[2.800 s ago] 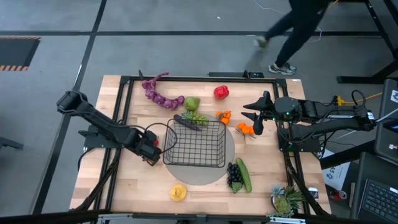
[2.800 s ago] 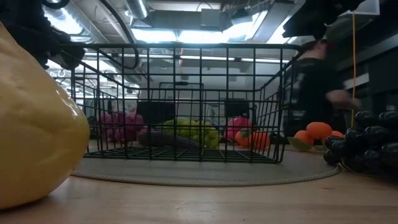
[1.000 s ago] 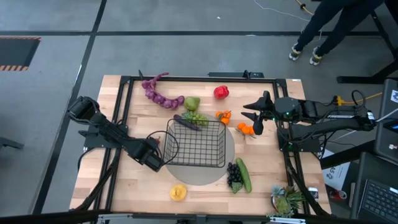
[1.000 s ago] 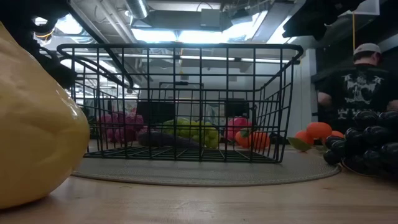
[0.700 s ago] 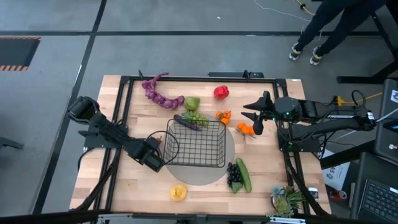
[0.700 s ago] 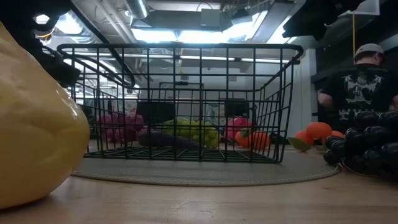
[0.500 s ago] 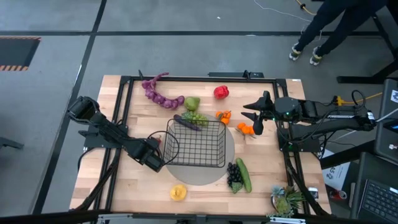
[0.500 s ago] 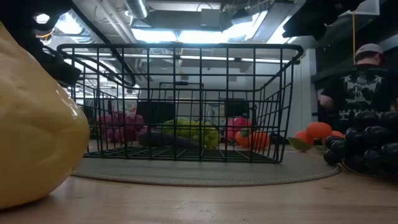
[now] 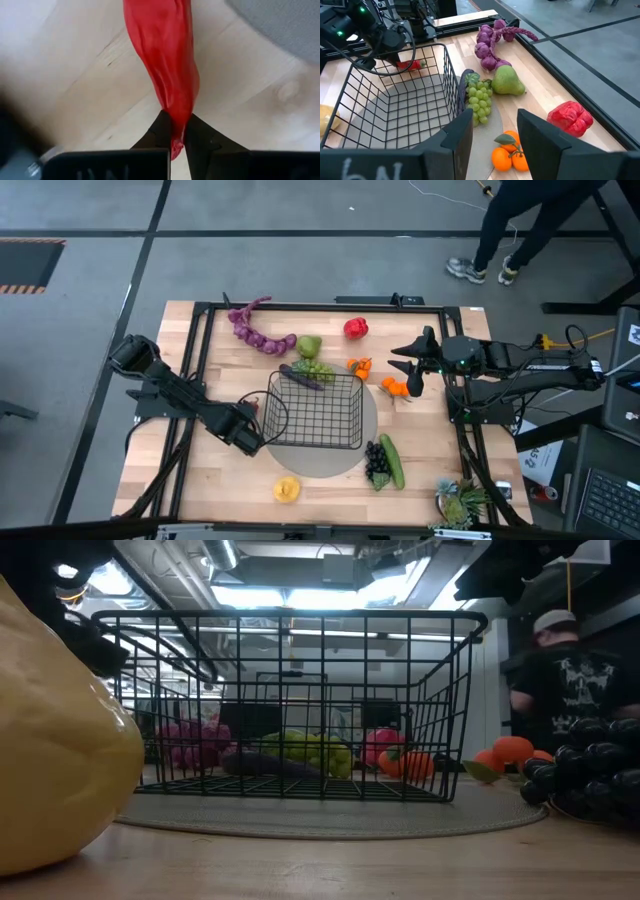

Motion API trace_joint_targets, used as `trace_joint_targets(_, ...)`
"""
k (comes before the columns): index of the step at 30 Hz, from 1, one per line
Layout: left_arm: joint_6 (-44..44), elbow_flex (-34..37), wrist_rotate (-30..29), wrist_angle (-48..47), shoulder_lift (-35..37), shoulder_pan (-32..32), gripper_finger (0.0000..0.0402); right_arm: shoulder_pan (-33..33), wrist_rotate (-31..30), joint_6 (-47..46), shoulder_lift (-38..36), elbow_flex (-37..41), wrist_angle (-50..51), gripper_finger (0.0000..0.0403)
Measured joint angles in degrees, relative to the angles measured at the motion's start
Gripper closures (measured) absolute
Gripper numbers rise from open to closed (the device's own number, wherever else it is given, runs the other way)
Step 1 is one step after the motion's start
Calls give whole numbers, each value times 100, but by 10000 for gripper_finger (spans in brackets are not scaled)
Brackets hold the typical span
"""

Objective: Build produce basket
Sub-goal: Put the red chili pepper into the black wire basket

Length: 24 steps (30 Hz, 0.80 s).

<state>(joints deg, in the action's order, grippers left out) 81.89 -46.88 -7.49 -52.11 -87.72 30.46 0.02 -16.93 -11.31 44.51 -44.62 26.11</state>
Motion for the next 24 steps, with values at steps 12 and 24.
trace_joint_targets(12,-234,-1887,-632,-3005,8,9,387,0,2,0,0,0,7,248)
trace_joint_targets(24,790,-2531,-2642,-3683,-84,-18,386,-1,0,147,2,0,7,248)
